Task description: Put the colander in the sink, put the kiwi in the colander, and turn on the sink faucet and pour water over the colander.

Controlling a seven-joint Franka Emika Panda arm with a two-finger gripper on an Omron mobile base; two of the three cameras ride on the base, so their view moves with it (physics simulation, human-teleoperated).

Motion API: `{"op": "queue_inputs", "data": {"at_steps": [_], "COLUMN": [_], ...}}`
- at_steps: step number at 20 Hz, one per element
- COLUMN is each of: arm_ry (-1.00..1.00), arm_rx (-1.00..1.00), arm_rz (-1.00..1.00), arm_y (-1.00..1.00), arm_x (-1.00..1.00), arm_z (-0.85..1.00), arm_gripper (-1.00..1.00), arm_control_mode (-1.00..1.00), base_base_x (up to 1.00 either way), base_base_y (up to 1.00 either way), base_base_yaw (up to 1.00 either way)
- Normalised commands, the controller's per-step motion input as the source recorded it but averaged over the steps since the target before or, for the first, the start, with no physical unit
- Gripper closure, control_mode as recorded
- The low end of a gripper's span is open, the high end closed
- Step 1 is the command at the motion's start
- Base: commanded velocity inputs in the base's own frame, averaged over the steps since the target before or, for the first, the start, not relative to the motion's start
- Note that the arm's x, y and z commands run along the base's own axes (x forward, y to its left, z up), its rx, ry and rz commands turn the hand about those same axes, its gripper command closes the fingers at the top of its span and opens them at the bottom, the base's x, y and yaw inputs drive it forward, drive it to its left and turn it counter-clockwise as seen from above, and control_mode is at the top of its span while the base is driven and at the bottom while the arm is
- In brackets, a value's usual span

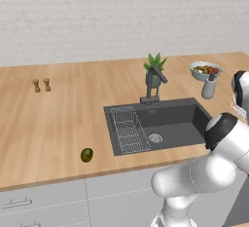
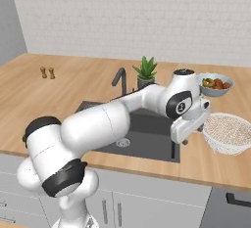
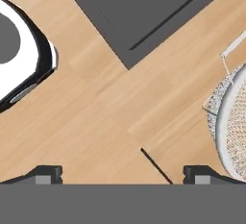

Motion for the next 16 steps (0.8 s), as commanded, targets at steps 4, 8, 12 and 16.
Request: {"op": "queue_inputs", "data": {"at_steps": [4, 8, 12, 16], "arm_ry": [0.02, 0.00, 0.00, -0.03], "arm_rx": [0.03, 0.00, 0.00, 0.09], "arm_rz": [0.00, -0.02, -0.08, -0.05], "arm_y": [0.00, -0.01, -0.12, -0.23], "arm_x": [0.41, 0.28, 0.13, 0.07], "arm_z": [-0.05, -0.13, -0.24, -0.28], "arm_gripper": [-1.00, -1.00, -1.00, -1.00], "arm_control_mode": [-1.00, -1.00, -1.00, -1.00], "base_base_x": [0.00, 0.00, 0.00, 0.00], "base_base_y": [0.00, 0.00, 0.00, 0.00], "base_base_yaw": [0.00, 0.00, 0.00, 0.00]}}
